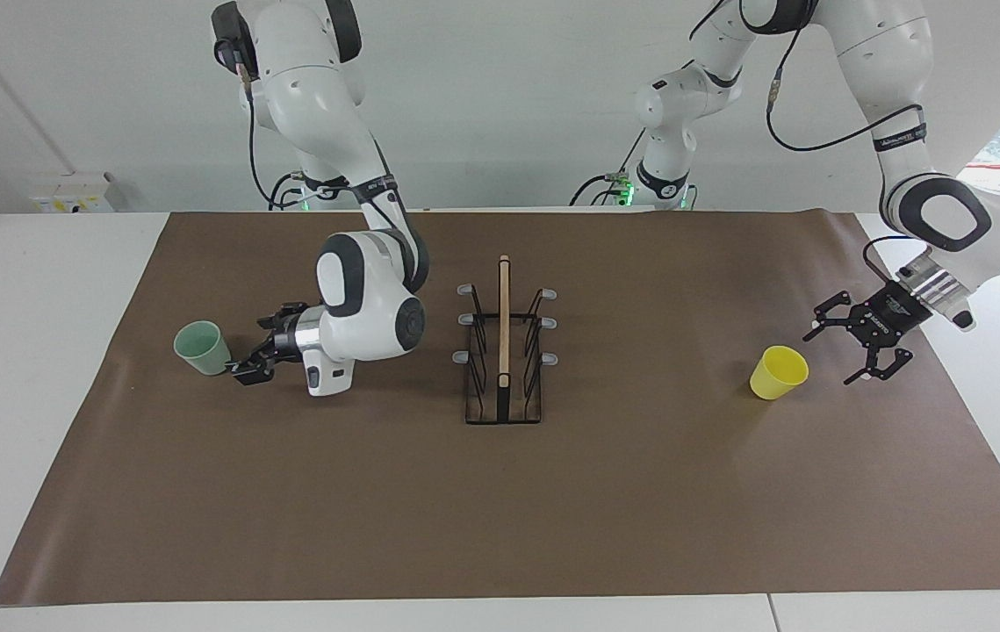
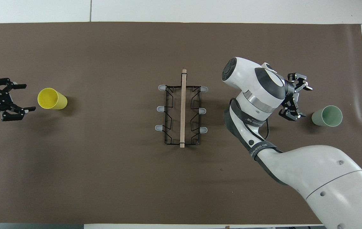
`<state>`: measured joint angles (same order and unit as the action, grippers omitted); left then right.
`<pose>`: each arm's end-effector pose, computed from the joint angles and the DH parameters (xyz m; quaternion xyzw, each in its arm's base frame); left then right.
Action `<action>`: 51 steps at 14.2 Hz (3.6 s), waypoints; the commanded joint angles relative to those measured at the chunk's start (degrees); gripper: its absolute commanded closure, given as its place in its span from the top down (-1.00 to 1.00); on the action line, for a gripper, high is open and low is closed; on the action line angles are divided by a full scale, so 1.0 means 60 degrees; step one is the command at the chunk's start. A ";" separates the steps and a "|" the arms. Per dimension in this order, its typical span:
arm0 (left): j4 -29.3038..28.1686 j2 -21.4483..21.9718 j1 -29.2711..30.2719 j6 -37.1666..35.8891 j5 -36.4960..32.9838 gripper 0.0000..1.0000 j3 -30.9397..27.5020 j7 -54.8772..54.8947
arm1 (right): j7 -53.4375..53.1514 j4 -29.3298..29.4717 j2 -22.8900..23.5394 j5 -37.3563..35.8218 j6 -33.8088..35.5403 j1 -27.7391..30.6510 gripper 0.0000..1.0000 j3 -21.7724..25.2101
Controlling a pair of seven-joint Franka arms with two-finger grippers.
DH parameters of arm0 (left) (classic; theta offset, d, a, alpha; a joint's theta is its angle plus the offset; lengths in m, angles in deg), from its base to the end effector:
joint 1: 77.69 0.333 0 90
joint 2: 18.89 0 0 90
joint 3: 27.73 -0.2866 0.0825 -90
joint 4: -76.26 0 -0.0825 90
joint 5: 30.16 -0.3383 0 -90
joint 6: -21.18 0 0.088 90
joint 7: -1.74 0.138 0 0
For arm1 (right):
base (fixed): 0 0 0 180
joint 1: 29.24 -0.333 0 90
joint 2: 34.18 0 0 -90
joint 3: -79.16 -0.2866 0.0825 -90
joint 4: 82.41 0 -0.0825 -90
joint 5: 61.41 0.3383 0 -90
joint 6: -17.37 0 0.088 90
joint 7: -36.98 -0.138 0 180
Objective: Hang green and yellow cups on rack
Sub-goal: 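Reach the left gripper to the yellow cup while the right gripper reaches the green cup, then grasp the yellow cup with the left gripper while the right gripper grasps the green cup, then carry the yellow cup to the rack with the left gripper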
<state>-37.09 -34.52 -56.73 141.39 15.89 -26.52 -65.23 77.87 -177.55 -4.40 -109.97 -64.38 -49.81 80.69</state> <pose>0.5376 0.1360 0.3065 0.5139 0.7909 -0.1949 0.2691 0.5442 0.0710 0.2969 0.6849 0.5035 -0.4061 0.3354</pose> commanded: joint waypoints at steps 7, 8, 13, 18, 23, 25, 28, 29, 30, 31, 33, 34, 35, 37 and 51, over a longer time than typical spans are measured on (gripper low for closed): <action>-0.1673 0.0130 -0.0517 0.1526 0.1861 1.00 0.0106 0.1245 | 0.0275 -0.0666 0.0806 -0.0825 -0.0849 0.0061 1.00 -0.0313; -0.1819 0.0130 -0.0708 0.1759 0.1992 1.00 0.0106 0.1245 | 0.0246 -0.0855 0.0981 -0.1248 -0.0804 -0.0158 1.00 -0.0313; -0.2055 0.0130 -0.0944 0.2405 0.2900 1.00 0.0121 0.1333 | -0.0194 -0.1500 0.0983 -0.2349 -0.0789 0.0395 1.00 -0.0298; -0.2040 0.0013 -0.1368 0.2816 0.3400 1.00 0.0106 0.1347 | -0.1292 -0.1852 0.0939 -0.2717 -0.0892 0.0821 1.00 -0.0298; -0.1967 -0.0002 -0.1515 0.2933 0.3400 -1.00 0.0092 0.1362 | -0.2229 -0.2130 0.0910 -0.2863 -0.0921 0.0909 1.00 -0.0299; -0.1749 -0.0002 -0.1559 0.2963 0.3356 -1.00 0.0077 0.1347 | -0.2303 -0.2262 0.0881 -0.3024 -0.0936 0.1026 1.00 -0.0298; -0.1499 0.0246 -0.1574 0.2934 0.3268 -1.00 0.0062 0.1245 | -0.2303 -0.2321 0.0866 -0.3214 -0.1023 0.1115 1.00 -0.0298; -0.1498 0.0595 -0.1574 0.2934 0.3225 -1.00 0.0062 0.1230 | -0.2289 -0.2336 0.0852 -0.3230 -0.0995 0.1173 1.00 -0.0298; -0.1542 0.0889 -0.1632 0.2905 0.3036 -1.00 0.0077 0.1201 | -0.2245 -0.2438 0.0837 -0.3230 -0.0980 0.1217 1.00 -0.0298; -0.1615 0.1240 -0.1792 0.2861 0.2744 -1.00 0.0062 0.1172 | -0.2245 -0.2540 0.0822 -0.3245 -0.0994 0.1232 1.00 -0.0298; -0.1717 0.1827 -0.2245 0.2802 0.1968 -1.00 0.0062 0.0910 | -0.2216 -0.2658 0.0764 -0.3332 -0.1009 0.1348 1.00 -0.0298; -0.1718 0.2047 -0.2494 0.2773 0.1457 -1.00 0.0062 0.0632 | -0.2172 -0.2673 0.0749 -0.3347 -0.1009 0.1349 1.00 -0.0298; -0.1674 0.2237 -0.2787 0.2656 0.0727 -1.00 0.0062 0.0238 | -0.2114 -0.2716 0.0749 -0.3347 -0.1009 0.1364 1.00 -0.0298; -0.1383 0.2473 -0.3315 0.2203 -0.0695 -1.00 0.0091 -0.0437 | -0.1953 -0.2848 0.0647 -0.3333 -0.0965 0.1378 1.00 -0.0313; -0.0356 0.3118 -0.7827 0.0957 -1.0012 -1.00 0.0179 -0.4978 | -0.2098 -0.3274 -0.0099 -0.3157 -0.1740 0.2007 -0.53 -0.0342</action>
<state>-39.98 -16.06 -101.14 149.28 -38.21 -24.56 -91.85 65.27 -195.50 -2.31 -128.13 -72.26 -40.01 79.51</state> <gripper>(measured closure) 0.339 0.304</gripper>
